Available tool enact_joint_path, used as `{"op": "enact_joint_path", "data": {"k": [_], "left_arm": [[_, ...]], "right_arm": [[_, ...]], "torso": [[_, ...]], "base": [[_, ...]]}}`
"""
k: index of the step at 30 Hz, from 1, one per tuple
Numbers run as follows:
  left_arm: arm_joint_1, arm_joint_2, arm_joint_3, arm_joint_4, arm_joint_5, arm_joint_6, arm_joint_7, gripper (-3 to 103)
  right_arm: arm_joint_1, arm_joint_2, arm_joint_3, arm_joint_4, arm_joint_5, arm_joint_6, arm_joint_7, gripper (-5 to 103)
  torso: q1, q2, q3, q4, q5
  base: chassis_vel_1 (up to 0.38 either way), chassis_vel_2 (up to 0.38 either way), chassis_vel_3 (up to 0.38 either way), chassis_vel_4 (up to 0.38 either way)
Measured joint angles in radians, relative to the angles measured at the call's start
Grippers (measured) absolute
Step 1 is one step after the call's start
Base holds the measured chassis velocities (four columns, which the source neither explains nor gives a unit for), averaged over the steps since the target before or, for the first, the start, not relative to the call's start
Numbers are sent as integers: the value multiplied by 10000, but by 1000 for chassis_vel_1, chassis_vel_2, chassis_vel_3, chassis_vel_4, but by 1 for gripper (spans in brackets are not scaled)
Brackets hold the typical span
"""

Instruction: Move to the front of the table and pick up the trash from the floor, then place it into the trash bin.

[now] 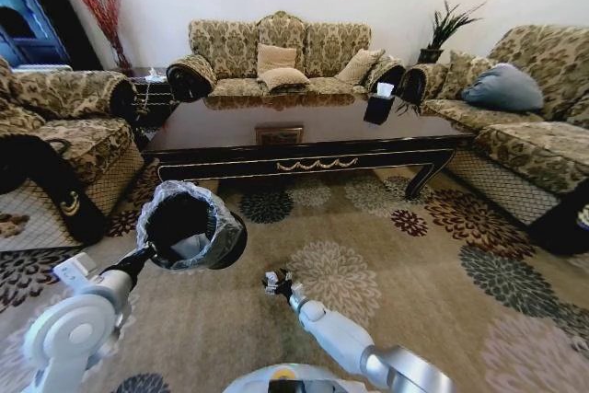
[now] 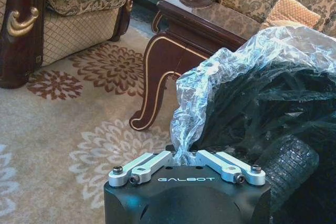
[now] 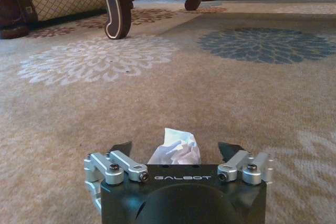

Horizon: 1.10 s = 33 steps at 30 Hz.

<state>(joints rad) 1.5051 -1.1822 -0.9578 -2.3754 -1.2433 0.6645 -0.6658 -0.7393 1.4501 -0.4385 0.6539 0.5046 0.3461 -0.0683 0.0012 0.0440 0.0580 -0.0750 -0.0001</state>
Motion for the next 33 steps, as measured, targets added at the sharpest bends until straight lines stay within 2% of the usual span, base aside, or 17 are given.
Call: {"op": "enact_joint_path", "data": {"k": [1, 4, 6, 10, 11, 13, 14, 16, 19, 22, 23, 25, 29, 33], "left_arm": [[0, 0, 0, 0, 0, 0, 0, 2], [0, -15, 40, 19, 7, -5, 7, 2], [0, -22, 60, 30, 25, -8, 16, 2], [0, -28, 102, 52, 77, -26, 54, 2], [0, -28, 102, 52, 77, -26, 54, 2], [-3, -12, 105, 35, 67, -33, 62, 2], [-7, -4, 106, 32, 63, -35, 65, 2], [-11, 10, 109, 32, 61, -39, 66, 2], [-11, 12, 124, 35, 61, -40, 66, 2], [-9, 4, 181, 75, 86, -45, 67, 2], [-9, 4, 181, 75, 86, -45, 67, 2], [-8, -7, 231, 134, 153, -50, 69, 2], [-4, -47, 310, 231, 245, -65, 99, 2], [-20, -151, 432, 579, 478, -142, 221, 2]], "right_arm": [[0, 0, 0, 0, 0, 0, 0, 94], [-34, -22, 8, 16, -46, -2, -48, 78], [-46, -24, 22, 27, -65, 0, -73, 78], [-113, -25, 52, 75, -166, 44, -180, 56], [-113, -25, 52, 75, -166, 44, -180, 56], [-130, -39, 58, 76, -201, 60, -255, 46], [-136, -46, 62, 76, -214, 64, -282, 46], [-151, -83, 70, 76, -238, 91, -340, 35], [-166, -126, 82, 92, -248, 134, -413, 29], [-202, -213, 188, 185, -293, 270, -627, 13], [-202, -213, 188, 185, -293, 270, -627, 13], [-247, -320, 253, 386, -303, 335, -726, 3], [-315, -563, 329, 922, -287, 355, -757, 1], [-398, -1191, 567, 2500, -43, 317, -733, 0]], "torso": [[0, 0, 0, 0, 0], [0, 0, 0, -1, 1], [0, 0, 0, -1, 1], [0, 0, 0, 0, 1], [0, 0, 0, 0, 1], [0, 0, 0, -1, 1], [0, 0, 0, -1, 1], [0, 0, 1, 0, 1], [0, 0, 0, 0, 1], [0, 0, 0, 0, 1], [0, 0, 0, 0, 1], [-1, 0, 1, -1, 1], [0, 0, 0, 0, 2], [0, 0, 0, 0, 3]], "base": [[0, 0, 0, 0], [0, 0, 0, 0], [0, 0, 0, 0], [0, 0, 0, 0], [0, 0, 0, 0], [0, 0, 0, 0], [0, 0, 0, 0], [0, 0, 0, 0], [0, 0, 0, 0], [0, 0, 0, 0], [0, 0, 0, 0], [0, 0, 0, 0], [0, 0, 0, 0], [0, 0, 0, 0]]}}
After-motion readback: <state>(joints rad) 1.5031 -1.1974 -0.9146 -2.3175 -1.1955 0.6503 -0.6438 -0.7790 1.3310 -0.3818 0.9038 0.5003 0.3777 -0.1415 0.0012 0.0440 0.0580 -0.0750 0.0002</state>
